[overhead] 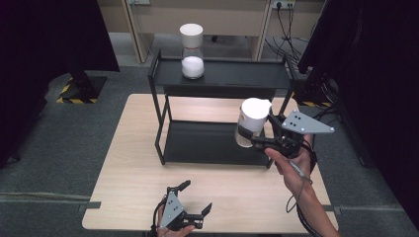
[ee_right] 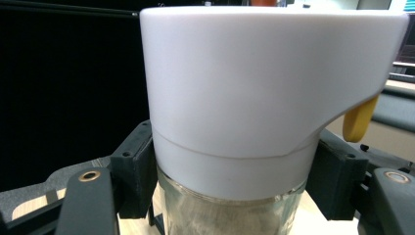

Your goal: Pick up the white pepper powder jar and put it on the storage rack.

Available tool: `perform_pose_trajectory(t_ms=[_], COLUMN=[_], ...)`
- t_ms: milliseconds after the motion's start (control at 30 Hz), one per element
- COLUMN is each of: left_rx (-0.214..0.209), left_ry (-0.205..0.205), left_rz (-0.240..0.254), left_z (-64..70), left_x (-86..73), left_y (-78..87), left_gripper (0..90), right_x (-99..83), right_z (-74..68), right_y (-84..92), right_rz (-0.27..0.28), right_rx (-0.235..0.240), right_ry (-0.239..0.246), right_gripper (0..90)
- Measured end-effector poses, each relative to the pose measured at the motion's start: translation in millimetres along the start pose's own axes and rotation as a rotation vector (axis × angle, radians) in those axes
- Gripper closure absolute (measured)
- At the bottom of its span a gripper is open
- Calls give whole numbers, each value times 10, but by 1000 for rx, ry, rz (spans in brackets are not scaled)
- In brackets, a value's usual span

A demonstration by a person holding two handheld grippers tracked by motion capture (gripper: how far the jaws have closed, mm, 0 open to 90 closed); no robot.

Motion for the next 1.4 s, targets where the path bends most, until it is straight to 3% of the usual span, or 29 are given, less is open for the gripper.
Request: perform_pose_trajectory(t_ms=[400,800,1400], left_rx=[0,3,2], left_ry=[3,4,10], left_rz=[0,0,1], left_z=[2,-3,-1], left_x=[-4,-1,-3], left_y=[-3,3,5], left_gripper=[1,1,1], right_x=[389,747,886], right_z=[170,372,651], right_y=[-161,-430,-894], right_rz=[5,-4,-44], right_rx=[-9,-39,-128], right_ry=[7,0,-13], right_gripper=[308,308,308])
Point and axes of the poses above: each handheld gripper's, and its own axes: y roughly backward along the jaws, x roughly out of its top, z roughly to its right, the point moved 9 cm from there along -y, roughly forward along the jaws, and after that the axes turned 12 degrees about y, right-handed, at the moved point
